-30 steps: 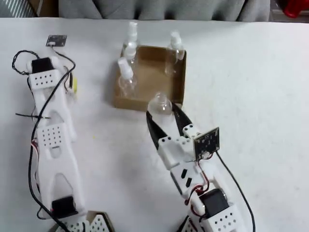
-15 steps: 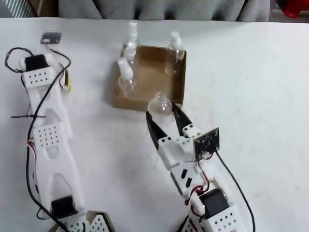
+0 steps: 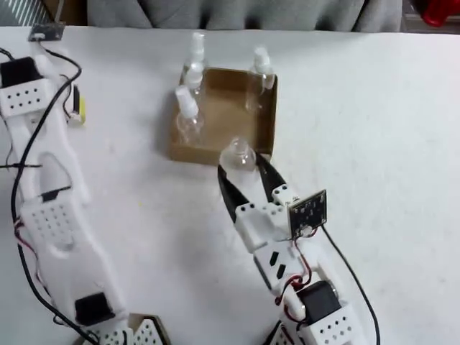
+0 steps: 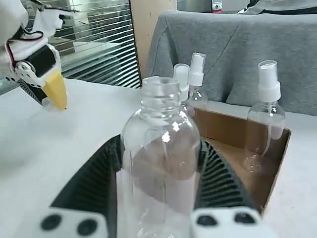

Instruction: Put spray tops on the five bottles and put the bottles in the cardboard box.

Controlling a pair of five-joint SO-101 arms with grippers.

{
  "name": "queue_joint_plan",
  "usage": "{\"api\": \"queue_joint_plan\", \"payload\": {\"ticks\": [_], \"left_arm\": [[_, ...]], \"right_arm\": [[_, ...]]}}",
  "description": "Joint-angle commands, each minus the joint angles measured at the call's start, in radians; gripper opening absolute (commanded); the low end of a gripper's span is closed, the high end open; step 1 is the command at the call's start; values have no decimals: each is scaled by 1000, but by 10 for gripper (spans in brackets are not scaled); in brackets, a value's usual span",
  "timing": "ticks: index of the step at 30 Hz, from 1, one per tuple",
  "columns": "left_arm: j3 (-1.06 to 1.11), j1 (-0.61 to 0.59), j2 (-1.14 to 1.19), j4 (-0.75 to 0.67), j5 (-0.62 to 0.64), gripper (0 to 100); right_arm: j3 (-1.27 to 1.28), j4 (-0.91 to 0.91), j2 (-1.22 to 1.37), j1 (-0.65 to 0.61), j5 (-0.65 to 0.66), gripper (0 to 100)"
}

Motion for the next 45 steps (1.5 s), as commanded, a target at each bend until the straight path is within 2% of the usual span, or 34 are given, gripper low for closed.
{"api": "queue_joint_plan", "payload": {"ticks": [1,8,15,21,28,33,38,42,45], "left_arm": [[133,12,-275,9,-6,21],[466,70,-628,9,-8,21],[729,180,-1020,6,-8,21],[822,289,-1257,-8,-2,21],[911,314,-1442,-157,9,21],[1008,309,-1572,-253,160,21],[1115,312,-1747,-353,241,21],[1244,312,-1870,-505,368,22],[1375,312,-1951,-675,474,22]], "right_arm": [[-12,5,-7,4,3,15],[-12,33,-12,1,3,15],[-12,33,-12,2,3,15],[-12,42,-12,-2,3,15],[-20,62,-13,-5,2,15],[-21,84,-13,-48,2,15],[-38,134,-13,-102,2,15],[-43,147,-13,-122,2,15],[-43,147,-13,-130,2,15]]}}
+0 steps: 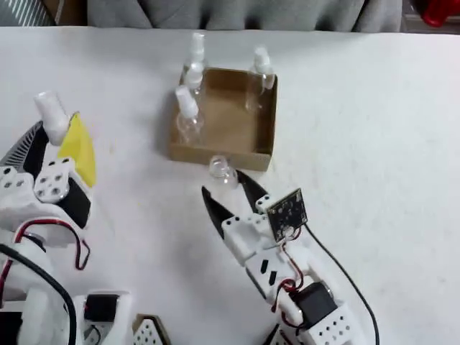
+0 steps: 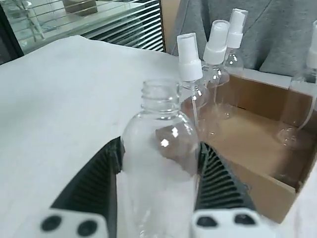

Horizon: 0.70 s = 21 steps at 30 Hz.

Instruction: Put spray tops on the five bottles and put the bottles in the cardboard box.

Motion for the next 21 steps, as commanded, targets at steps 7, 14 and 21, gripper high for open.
{"api": "queue_joint_plan", "payload": {"ticks": [7,14,21], "left_arm": [[428,12,-209,-623,166,22],[572,12,-211,-879,169,22],[733,84,-211,-1076,172,22]], "right_arm": [[-43,2,-13,-25,2,15],[-43,1,-13,-25,2,15],[-43,1,-13,-25,2,15]]}}
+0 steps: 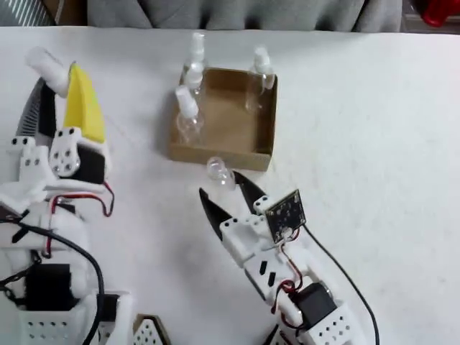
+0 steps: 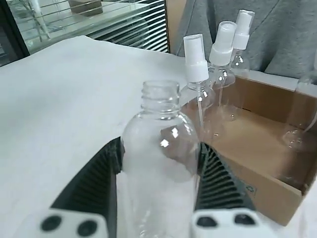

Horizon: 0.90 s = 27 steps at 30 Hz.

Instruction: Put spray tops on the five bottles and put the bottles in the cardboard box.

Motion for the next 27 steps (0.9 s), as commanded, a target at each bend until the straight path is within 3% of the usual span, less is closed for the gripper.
{"api": "queue_joint_plan", "payload": {"ticks": [1,9,15,21,27], "left_arm": [[54,104,-15,-100,11,22],[86,305,-13,-127,12,22],[68,317,51,-256,12,22],[-51,317,260,-259,14,22],[-64,348,315,-267,63,21]], "right_arm": [[-43,1,-13,-8,2,15],[-43,1,-13,-8,2,15],[-43,1,-13,-7,2,15],[-43,1,-13,-7,2,15],[-43,-1,-13,-7,2,15]]}}
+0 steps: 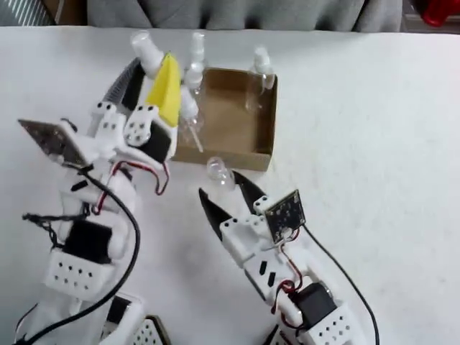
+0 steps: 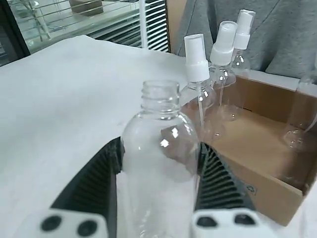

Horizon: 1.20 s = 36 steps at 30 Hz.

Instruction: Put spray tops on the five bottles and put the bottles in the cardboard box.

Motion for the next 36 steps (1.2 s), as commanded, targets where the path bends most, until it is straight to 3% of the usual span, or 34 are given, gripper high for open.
{"api": "queue_joint_plan", "payload": {"ticks": [1,36], "left_arm": [[-69,45,27,-35,49,21],[164,142,27,-17,52,22]], "right_arm": [[-43,-1,-13,-5,2,15],[-43,-4,-13,-1,2,15]]}}
